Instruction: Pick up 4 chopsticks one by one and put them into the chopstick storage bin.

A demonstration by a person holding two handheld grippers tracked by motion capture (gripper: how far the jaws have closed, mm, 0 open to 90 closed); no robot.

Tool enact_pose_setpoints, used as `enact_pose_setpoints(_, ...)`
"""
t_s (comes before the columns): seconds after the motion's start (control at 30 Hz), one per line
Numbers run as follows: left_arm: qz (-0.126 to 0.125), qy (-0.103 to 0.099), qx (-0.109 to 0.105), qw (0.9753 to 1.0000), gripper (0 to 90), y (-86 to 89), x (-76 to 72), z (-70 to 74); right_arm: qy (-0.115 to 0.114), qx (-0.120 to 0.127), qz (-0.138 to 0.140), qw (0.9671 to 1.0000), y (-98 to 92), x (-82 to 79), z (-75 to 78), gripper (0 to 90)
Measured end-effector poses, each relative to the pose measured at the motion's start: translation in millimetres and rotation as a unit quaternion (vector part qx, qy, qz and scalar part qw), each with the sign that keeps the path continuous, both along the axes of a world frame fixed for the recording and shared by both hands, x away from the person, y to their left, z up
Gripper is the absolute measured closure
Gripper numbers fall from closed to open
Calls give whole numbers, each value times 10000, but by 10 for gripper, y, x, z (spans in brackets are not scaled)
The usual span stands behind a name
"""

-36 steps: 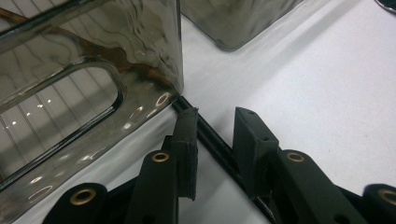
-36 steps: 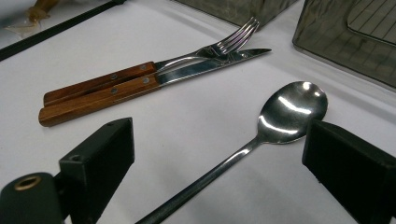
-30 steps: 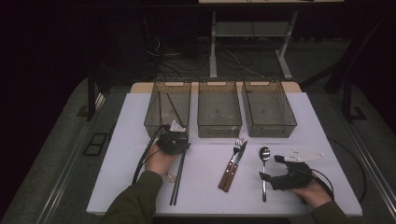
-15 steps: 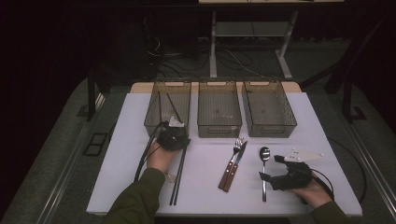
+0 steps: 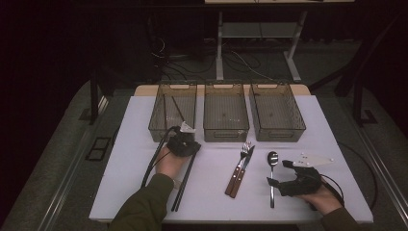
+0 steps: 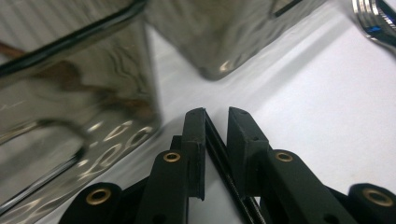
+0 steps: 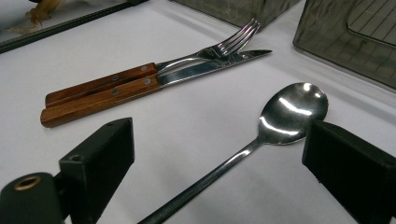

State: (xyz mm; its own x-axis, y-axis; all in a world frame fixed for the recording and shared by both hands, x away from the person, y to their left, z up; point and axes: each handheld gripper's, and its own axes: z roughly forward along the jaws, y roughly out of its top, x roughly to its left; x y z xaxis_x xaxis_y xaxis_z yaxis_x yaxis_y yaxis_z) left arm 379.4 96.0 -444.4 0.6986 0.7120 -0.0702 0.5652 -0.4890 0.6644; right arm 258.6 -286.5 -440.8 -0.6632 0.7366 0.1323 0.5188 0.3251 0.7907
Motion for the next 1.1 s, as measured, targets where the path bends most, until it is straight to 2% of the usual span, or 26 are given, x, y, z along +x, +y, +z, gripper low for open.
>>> enact_pose_setpoints(0.33, -433, 31, -40, 9991, 786, -290, -56, -1, -20, 15, 6, 10000, -1, -5, 7, 89)
enact_pose_setpoints(0.67, -821, 33, -84, 9966, 791, -516, -127, -11, -30, 17, 23, 10000, 5, -5, 6, 89)
enact_pose_setpoints(0.93, -912, 5, -102, 9958, 783, -590, -144, -16, -52, 4, 43, 10000, 11, -10, 9, 89)
enact_pose_setpoints(1.03, -950, -42, -143, 9954, 726, -579, -146, 4, -34, 0, 44, 10000, 14, -9, 5, 89)
enact_pose_setpoints(1.1, -888, -54, -260, 9957, 671, -560, -161, 39, -36, -2, 42, 10000, 14, -9, 5, 89)
